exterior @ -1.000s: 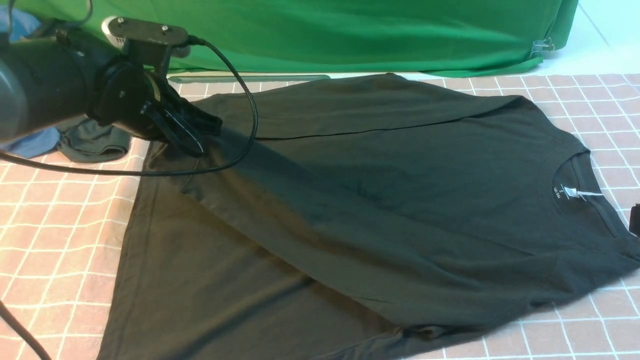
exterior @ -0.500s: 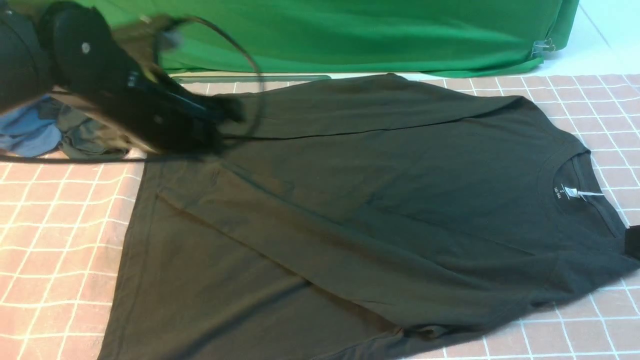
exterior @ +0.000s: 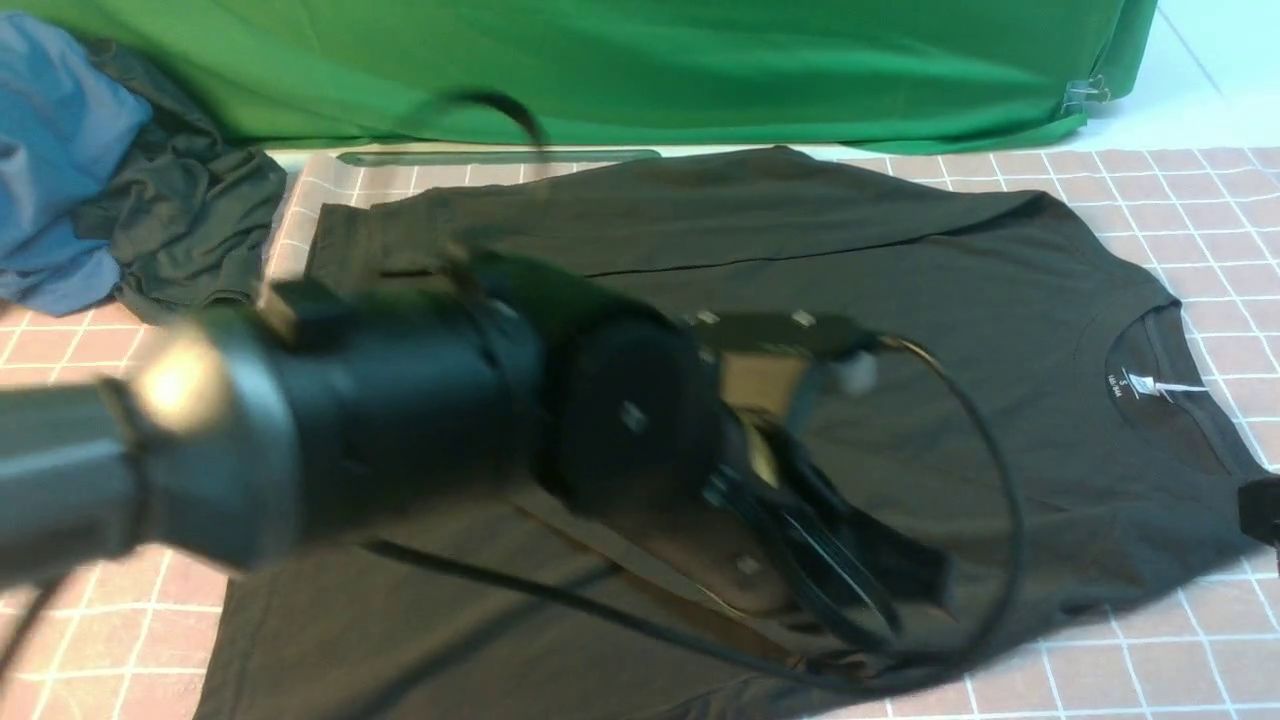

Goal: Fold a long-sleeved shirt over a pink coffee tablecloth.
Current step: 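Grab the top left corner of the dark shirt with the left gripper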

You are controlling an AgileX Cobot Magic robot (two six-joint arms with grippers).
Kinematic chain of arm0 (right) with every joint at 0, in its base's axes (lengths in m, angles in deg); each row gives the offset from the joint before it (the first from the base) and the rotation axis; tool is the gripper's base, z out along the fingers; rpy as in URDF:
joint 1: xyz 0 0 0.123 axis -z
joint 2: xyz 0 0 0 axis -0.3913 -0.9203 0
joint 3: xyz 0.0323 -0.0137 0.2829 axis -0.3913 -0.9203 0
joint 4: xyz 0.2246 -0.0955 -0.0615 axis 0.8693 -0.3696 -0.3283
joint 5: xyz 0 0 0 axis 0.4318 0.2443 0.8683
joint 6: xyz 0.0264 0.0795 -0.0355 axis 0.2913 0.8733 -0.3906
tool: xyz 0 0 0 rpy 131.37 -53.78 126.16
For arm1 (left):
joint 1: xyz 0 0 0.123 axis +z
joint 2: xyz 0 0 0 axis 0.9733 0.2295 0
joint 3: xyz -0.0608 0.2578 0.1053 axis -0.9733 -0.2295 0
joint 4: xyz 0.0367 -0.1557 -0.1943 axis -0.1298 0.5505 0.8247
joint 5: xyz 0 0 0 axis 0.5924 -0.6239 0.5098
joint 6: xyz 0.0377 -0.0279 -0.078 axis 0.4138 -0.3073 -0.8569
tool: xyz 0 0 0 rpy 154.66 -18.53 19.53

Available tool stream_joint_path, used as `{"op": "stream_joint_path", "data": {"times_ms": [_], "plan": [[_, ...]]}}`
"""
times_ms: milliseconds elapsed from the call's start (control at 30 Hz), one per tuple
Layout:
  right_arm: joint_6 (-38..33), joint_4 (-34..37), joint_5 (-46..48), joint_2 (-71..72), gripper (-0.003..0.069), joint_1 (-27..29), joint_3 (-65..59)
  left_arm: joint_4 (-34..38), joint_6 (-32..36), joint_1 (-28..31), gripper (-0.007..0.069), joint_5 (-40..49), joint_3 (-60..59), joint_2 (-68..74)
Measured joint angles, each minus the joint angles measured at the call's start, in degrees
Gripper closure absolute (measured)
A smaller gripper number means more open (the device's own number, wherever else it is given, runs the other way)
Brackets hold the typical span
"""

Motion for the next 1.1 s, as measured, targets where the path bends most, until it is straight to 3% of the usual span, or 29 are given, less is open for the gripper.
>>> {"op": "stream_joint_path", "data": {"times_ms": [133,200,300,500,633,733,900,1000,1100], "plan": [[0.34,-0.41,-0.04,-1.60,0.0569,0.00,0.07,-0.06,-1.07,-1.62,0.0442,-2.53,0.00,2.92],[0.61,-0.41,-0.41,-2.31,0.0568,0.00,0.11,0.88,-1.44,-1.68,0.0328,-3.09,0.00,5.30],[0.73,-0.47,-0.96,-2.49,0.0568,0.00,0.17,1.62,-1.80,-1.68,0.0232,-3.65,0.00,7.92],[0.73,-0.47,-1.93,-2.49,0.0568,0.00,0.17,1.18,-1.97,-1.68,0.0160,-8.00,0.00,10.67],[0.75,-0.47,-2.14,-2.49,0.0568,0.00,0.17,0.70,-1.97,-1.68,0.0176,-9.36,0.00,12.63],[0.80,-0.47,-2.14,-2.49,0.0568,0.00,0.17,-0.12,-1.97,-1.68,0.0237,-9.77,0.00,13.92],[0.80,-0.47,-2.14,-2.49,0.0568,0.00,0.17,-5.08,-1.97,-1.68,0.0398,-12.05,0.00,14.28],[0.80,-0.42,-2.14,-2.49,0.0568,0.00,0.17,-7.10,-1.51,-1.68,0.0537,-12.66,0.00,14.28],[0.80,-0.42,-2.14,-2.49,0.0568,0.00,0.17,-7.20,-0.95,-1.68,0.0594,-12.50,0.00,14.28]]}}
